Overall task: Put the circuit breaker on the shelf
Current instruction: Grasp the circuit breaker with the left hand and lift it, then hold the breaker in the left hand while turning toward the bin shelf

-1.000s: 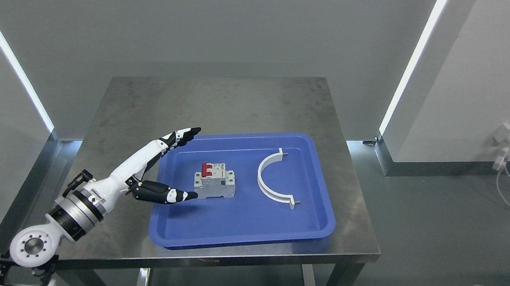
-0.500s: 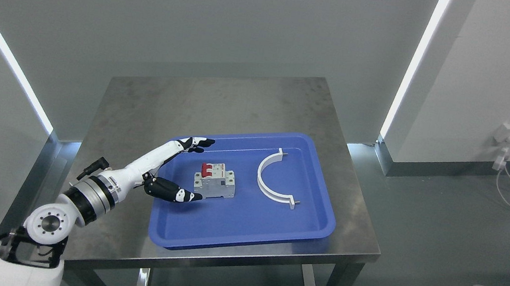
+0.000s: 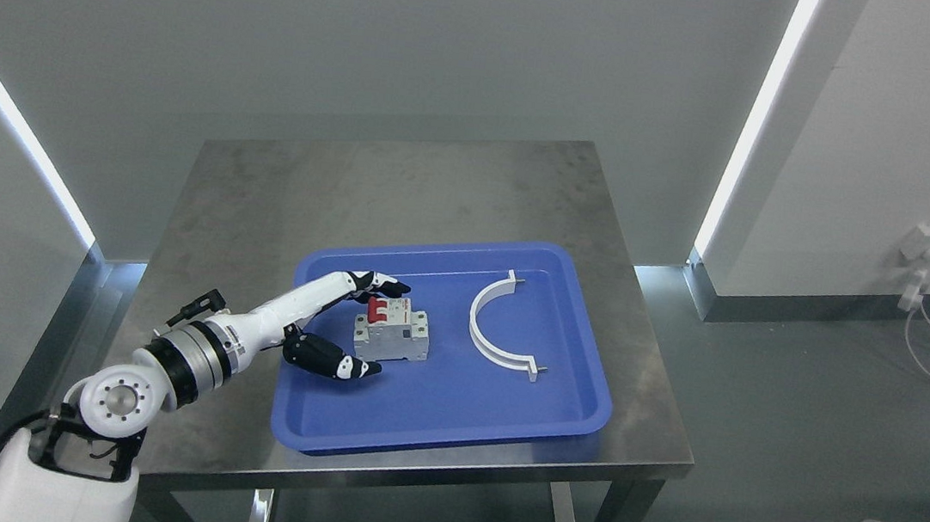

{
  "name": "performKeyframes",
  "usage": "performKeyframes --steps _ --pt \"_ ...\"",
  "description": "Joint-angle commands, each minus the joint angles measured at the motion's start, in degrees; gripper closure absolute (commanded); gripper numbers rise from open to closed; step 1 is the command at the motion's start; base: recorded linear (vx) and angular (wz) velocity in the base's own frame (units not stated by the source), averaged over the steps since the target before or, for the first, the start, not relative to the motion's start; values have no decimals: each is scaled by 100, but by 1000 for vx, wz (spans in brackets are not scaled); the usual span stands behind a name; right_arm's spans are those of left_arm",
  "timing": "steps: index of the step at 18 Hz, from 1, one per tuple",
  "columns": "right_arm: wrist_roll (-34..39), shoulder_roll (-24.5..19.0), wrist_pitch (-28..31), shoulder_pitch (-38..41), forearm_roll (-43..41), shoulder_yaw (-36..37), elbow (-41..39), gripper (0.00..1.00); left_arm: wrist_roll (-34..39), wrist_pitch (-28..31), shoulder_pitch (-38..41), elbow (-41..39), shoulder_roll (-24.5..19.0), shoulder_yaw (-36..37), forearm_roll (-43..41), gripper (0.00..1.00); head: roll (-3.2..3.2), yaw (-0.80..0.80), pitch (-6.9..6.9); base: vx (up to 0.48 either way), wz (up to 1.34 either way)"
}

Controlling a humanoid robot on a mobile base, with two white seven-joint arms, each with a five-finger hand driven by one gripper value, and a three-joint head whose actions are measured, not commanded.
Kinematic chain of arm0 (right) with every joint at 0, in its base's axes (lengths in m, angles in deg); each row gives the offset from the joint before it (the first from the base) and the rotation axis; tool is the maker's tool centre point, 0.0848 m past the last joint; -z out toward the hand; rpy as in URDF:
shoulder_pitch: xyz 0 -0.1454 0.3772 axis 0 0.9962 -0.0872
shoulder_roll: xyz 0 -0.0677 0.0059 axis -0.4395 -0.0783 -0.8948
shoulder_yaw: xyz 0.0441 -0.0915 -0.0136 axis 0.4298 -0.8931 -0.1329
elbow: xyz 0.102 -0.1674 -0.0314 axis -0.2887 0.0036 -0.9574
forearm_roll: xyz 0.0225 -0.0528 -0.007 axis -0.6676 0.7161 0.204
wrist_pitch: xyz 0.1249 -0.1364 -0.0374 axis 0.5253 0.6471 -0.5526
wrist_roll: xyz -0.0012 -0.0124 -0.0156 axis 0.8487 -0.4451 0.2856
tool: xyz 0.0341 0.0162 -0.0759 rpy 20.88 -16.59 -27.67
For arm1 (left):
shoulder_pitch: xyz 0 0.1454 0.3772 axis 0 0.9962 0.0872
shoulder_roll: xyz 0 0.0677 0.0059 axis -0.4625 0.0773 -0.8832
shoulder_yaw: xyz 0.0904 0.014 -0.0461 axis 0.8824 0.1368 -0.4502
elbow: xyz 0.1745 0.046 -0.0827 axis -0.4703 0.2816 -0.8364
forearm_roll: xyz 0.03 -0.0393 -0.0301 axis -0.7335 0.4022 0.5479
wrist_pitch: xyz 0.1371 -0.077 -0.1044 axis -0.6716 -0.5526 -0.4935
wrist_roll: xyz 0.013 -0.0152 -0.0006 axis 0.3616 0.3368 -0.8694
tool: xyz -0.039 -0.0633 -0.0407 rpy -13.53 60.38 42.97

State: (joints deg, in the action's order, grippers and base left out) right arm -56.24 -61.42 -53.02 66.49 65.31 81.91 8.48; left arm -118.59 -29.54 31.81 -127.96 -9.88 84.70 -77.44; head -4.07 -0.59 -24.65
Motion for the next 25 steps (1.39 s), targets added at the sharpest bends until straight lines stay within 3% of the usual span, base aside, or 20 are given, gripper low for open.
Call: performKeyframes --steps 1,7,8,11,12,15,17,19,21,25 --pt "-3 100 -5 -1 0 -1 0 0 -8 -3 -48 226 419 117 -344 37 0 0 0 0 0" --pt "-3 100 -5 -1 0 8 0 0 36 -362 -206 744 640 -85 -467 51 0 0 0 0 0" --pt "-3 100 -5 -1 0 -1 0 0 36 -459 -197 788 692 -172 -476 57 0 0 0 0 0" --pt "-3 100 -5 -1 0 -1 0 0 -8 -1029 -189 920 798 -489 -476 90 0 0 0 0 0" --pt "-3 100 -5 -1 0 -1 0 0 1 -1310 -189 981 868 -664 -467 95 0 0 0 0 0" --pt "-3 100 -5 -1 0 -1 0 0 79 -1891 -319 1017 1445 -1603 -397 95 0 0 0 0 0" --pt "-3 100 -5 -1 0 -1 -9 0 463 -2452 -539 1017 1445 -2052 -257 90 0 0 0 0 0" --pt "-3 100 -5 -1 0 8 0 0 1638 -2753 -531 965 1445 -2211 269 89 0 0 0 0 0" --pt "-3 100 -5 -1 0 -1 0 0 2239 -2859 -453 763 1445 -2265 350 89 0 0 0 0 0" --pt "-3 100 -5 -1 0 -1 0 0 2382 -2912 12 175 1445 -2248 359 89 0 0 0 0 0"
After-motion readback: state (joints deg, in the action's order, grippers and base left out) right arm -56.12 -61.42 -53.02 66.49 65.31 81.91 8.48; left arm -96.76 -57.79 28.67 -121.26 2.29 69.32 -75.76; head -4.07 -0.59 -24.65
